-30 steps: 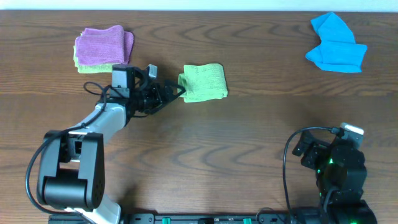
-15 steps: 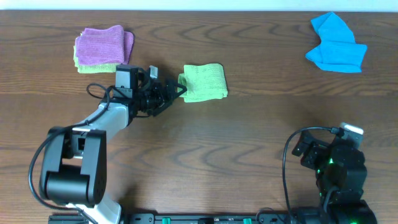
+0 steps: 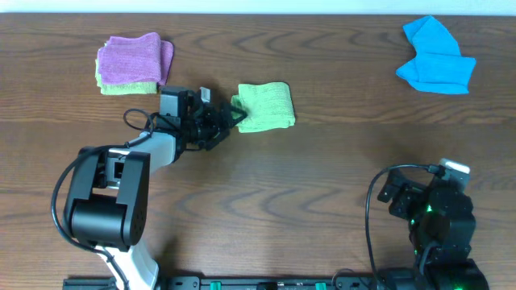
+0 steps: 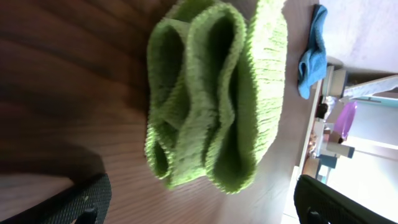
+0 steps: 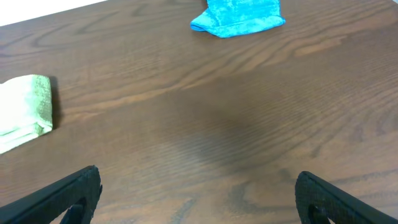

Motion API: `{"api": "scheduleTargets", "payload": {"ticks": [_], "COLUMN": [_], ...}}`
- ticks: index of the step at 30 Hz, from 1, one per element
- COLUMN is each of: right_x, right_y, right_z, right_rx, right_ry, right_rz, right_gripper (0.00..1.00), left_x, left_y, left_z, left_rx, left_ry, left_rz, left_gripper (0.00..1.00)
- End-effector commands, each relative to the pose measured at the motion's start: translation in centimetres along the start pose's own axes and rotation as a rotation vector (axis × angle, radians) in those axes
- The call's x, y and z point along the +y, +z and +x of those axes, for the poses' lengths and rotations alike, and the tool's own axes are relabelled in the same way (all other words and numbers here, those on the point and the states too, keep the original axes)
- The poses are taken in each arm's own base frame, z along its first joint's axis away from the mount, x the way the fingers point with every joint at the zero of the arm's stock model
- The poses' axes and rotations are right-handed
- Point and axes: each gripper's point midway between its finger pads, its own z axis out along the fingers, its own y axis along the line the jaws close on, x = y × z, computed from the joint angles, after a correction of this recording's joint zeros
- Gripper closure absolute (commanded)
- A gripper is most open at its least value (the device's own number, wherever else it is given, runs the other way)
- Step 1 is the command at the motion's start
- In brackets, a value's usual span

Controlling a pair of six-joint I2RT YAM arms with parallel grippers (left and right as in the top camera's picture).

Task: Fold the cloth
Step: 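Reach the left gripper to the folded green square and grasp it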

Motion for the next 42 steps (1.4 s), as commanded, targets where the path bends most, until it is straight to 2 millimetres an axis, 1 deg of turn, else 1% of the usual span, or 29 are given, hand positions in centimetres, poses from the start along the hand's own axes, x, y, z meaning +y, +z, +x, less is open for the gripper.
{"api": "scheduleTargets", "payload": {"ticks": [1, 8, 15, 20, 25, 30, 35, 39, 42], "right_x": [0.3, 0.3, 0.4, 0.4, 0.4, 0.6, 0.9, 0.9, 0.9], "right_y": [-0.2, -0.2, -0.2, -0.2, -0.2, -0.2, -0.2, -0.2, -0.2], "right_z": [0.0, 0.0, 0.0, 0.0, 0.0, 0.0, 0.1, 0.1, 0.1], "right_rx": [-0.002, -0.002, 0.000, 0.000, 0.000, 0.002, 0.008, 0.008, 0.008], "right_ry": [0.010, 0.010, 0.010, 0.010, 0.010, 0.010, 0.010, 0.010, 0.010], "right_rz": [-0.017, -0.017, -0.023, -0.024, -0.024, -0.030, -0.048, -0.048, -0.048], "right_gripper": [0.01, 0.01, 0.01, 0.01, 0.01, 0.01, 0.01, 0.01, 0.01], "left_x": [0.1, -0.3, -0.2, -0.1, -0.7, 0.0, 0.3, 1.3, 1.6], "left_y": [0.5, 1.1, 1.7, 1.9, 2.3, 3.6, 3.6, 3.7, 3.8], "left_z": [0.3, 0.9, 0.8, 0.4, -0.3, 0.1, -0.3, -0.5, -0.4], "left_rx": [0.005, 0.011, -0.019, -0.055, -0.075, -0.039, -0.049, -0.049, -0.047], "left_ry": [-0.048, -0.088, -0.090, -0.072, -0.036, -0.054, -0.039, -0.060, -0.073], "left_rz": [-0.009, -0.016, -0.045, -0.066, -0.025, 0.016, 0.015, 0.003, -0.002], "left_gripper": [0.05, 0.05, 0.05, 0.05, 0.05, 0.05, 0.05, 0.05, 0.05]}}
